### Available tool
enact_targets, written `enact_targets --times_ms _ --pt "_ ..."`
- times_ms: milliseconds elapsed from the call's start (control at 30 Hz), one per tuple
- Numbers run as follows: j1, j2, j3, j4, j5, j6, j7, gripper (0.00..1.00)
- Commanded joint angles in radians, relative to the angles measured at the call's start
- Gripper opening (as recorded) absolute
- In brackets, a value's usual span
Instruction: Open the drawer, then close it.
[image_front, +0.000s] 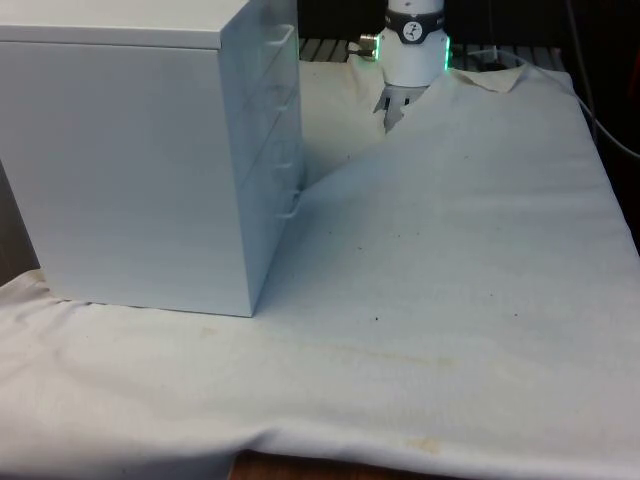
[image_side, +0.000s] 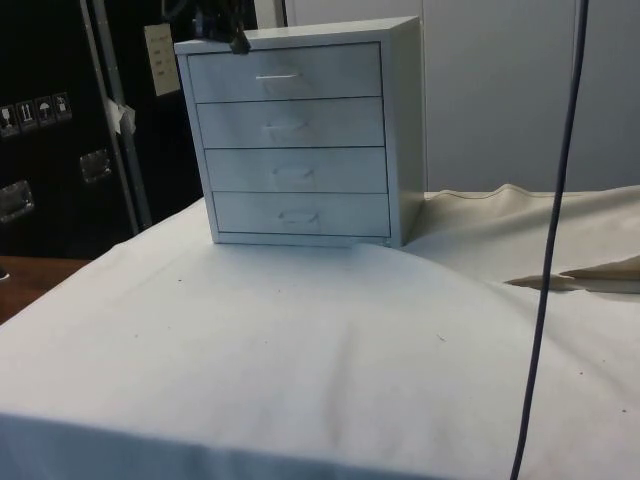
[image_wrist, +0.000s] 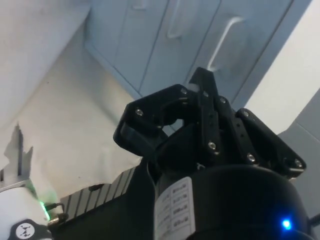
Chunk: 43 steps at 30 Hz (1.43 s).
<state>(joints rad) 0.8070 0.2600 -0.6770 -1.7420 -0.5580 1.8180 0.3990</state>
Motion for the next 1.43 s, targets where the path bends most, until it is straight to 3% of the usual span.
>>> enact_targets --times_ms 0,567,800,1033,1067,1100,1400 --pt "-0.001 -0.006 0.004 -0.003 0.018 0.009 0.002 0.00" --pt "-0.004 -0.006 0.015 -0.012 0.115 0.069 0.019 0.00" --pt "-0.002 0.001 0.014 -0.006 0.104 0.055 0.020 0.00" --pt "-0.002 0.003 0.014 -0.005 0.100 0.051 0.021 0.39" --pt "-0.001 0.003 0.014 -0.004 0.096 0.049 0.021 0.39" --pt "-0.001 0.003 0.014 -0.004 0.095 0.048 0.021 0.50" --pt "-0.001 0.003 0.014 -0.004 0.096 0.048 0.021 0.98"
